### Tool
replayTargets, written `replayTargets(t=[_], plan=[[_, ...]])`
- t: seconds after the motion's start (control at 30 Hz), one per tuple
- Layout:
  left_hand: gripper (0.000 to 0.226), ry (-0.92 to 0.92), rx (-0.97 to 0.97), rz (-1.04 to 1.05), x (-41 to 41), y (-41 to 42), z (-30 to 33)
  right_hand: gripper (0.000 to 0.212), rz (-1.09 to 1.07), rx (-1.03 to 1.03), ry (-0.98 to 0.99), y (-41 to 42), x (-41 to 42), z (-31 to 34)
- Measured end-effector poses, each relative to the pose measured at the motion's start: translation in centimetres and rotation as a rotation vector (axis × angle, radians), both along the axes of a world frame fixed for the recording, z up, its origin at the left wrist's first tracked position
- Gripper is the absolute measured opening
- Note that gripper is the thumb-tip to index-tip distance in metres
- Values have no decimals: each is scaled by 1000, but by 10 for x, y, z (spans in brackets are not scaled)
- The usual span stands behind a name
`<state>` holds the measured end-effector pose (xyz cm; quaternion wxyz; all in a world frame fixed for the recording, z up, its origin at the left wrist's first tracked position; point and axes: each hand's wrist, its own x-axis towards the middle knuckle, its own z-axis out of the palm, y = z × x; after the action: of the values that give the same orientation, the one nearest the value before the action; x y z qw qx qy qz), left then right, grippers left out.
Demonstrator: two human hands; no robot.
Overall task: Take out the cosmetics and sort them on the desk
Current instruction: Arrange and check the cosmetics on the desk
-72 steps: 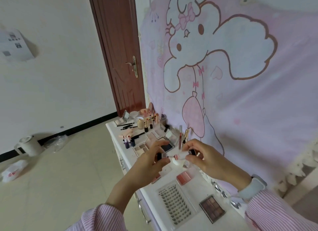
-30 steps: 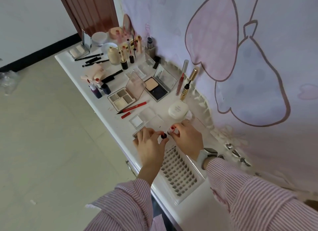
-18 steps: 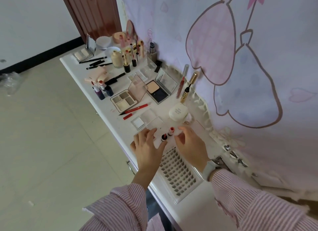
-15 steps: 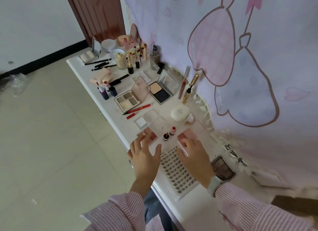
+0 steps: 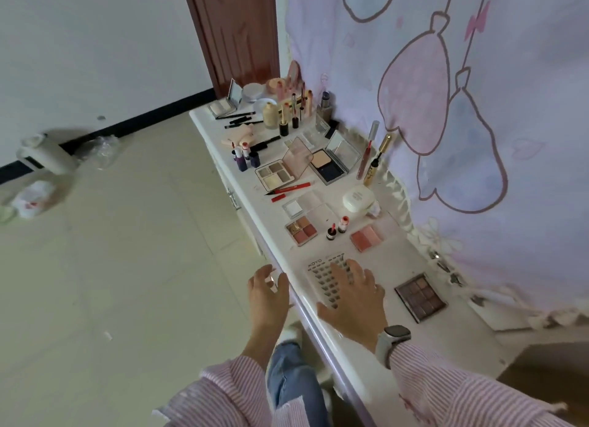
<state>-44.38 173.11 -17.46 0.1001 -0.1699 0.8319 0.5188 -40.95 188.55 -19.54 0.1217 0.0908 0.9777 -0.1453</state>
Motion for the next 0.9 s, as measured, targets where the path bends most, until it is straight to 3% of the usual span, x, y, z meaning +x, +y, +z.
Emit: replayTargets(t=[0.07,0.17,0.23,0.33,0.4,0.53,0.6,0.7,0.8,0.9], plan=[[36,-88,178,32,-5,-5,15,76,29,-163,90,-2,-4,24],[42,-179,634,0,-18,-6,56,76,104,-404,271,-5,-24,77],[50,-86,833,-145,-30,-5,93,76,159,-449,402,-8,-40,120],[50,136,880,-355,-47,-2,153,79,236,-386,559,-13,-59,182],[46,286,819,-371,-55,-2,190,77,289,-328,647,-11,-64,219],[36,469,748,-269,-67,-4,243,36,415,-498,820,9,-61,274],[41,425,798,-237,-71,-9,261,41,490,-499,851,22,-56,295],[39,213,901,-276,-72,-15,278,52,634,-353,832,35,-49,317],[56,42,1008,-339,-68,-13,292,43,750,-67,965,39,-47,329],[74,84,1152,-426,-63,-5,307,24,667,52,1171,33,-44,343]])
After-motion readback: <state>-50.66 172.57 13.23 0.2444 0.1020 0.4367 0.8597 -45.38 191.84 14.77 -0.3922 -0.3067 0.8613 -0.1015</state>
